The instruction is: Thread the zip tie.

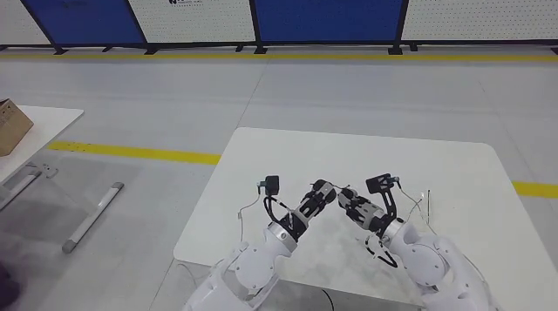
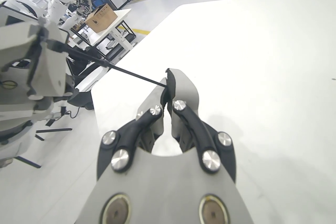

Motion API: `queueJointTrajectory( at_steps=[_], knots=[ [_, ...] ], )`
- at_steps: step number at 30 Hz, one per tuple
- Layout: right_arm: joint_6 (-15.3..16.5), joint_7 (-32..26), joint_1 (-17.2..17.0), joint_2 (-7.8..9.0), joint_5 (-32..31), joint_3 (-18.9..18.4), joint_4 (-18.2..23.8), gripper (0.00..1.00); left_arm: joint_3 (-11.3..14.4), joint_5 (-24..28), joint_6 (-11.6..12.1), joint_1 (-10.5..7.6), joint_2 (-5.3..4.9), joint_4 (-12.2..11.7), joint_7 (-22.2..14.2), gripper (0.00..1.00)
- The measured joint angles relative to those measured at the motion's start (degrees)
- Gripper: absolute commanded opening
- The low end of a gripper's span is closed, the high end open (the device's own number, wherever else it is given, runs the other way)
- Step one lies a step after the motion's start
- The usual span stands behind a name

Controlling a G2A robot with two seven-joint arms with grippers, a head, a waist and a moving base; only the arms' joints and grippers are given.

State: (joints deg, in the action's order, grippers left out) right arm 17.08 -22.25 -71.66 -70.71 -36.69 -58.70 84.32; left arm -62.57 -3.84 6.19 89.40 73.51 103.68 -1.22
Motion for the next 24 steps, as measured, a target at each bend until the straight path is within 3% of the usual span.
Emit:
queueJointTrajectory(
  at_steps=[11, 12, 13, 19, 24],
  knots=[
    [-0.3, -0.9, 0.1, 0.00, -0.8, -0.1, -0.5, 0.00, -1.1, 0.0, 0.8, 1.70, -0.38, 2.2, -0.6, 0.00],
    [-0.1, -0.7, 0.0, -0.02, -0.4, -0.1, -0.5, 0.54, -1.1, -0.1, 0.6, 1.63, -0.38, 2.2, -0.4, 0.00],
    [0.2, -0.6, 0.0, -0.03, 0.1, -0.2, -0.4, 1.00, -1.1, -0.1, 0.5, 1.52, -0.37, 2.0, -0.2, 0.00],
    [1.8, 1.3, -0.9, 0.08, 3.9, -2.1, 0.2, 1.00, -1.0, -0.8, -0.7, 0.36, -0.10, 0.8, 2.8, 0.00],
    [2.4, 5.1, -3.7, 0.80, 10.5, -7.1, 3.1, 1.00, -1.8, 1.1, -2.2, -0.85, 0.13, -0.6, 4.8, 0.00]
  ],
)
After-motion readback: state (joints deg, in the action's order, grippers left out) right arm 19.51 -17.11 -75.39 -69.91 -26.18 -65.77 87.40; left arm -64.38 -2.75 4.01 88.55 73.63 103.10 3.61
